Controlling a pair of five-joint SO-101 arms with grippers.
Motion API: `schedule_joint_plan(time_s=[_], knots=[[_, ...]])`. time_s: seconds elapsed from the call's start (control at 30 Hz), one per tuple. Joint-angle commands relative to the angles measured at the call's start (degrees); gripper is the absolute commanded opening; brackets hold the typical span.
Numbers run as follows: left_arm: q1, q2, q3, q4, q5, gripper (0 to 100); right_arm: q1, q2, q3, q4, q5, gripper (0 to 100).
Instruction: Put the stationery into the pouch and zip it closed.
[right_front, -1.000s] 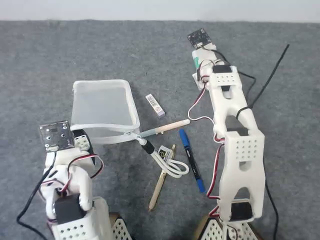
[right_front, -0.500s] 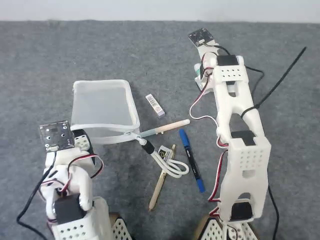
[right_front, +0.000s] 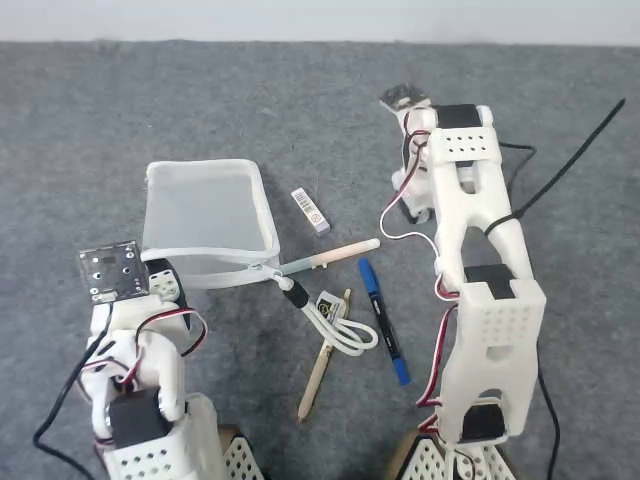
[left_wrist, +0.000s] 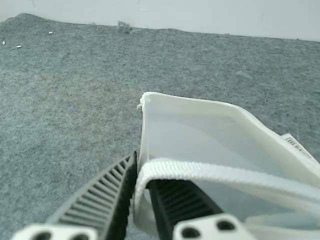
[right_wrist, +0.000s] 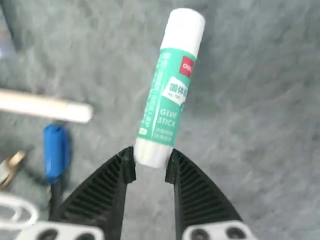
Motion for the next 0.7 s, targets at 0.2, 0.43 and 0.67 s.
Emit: schedule_joint_plan(time_s=[0.2,0.43,0.67], knots=[[-0.4,-0.6,-1.1,-0.9,0.3,1,-2.2,-4.3,-2.2,7.0,0.9,0.8],[-0.4,-0.6,-1.1,-0.9,0.3,1,-2.3,-4.3,0.5,6.6,0.7,12.5],[-0.4,-0.6,-1.1,-0.9,0.3,1,-5.1,-4.3,0.5,6.0,0.7,13.5]])
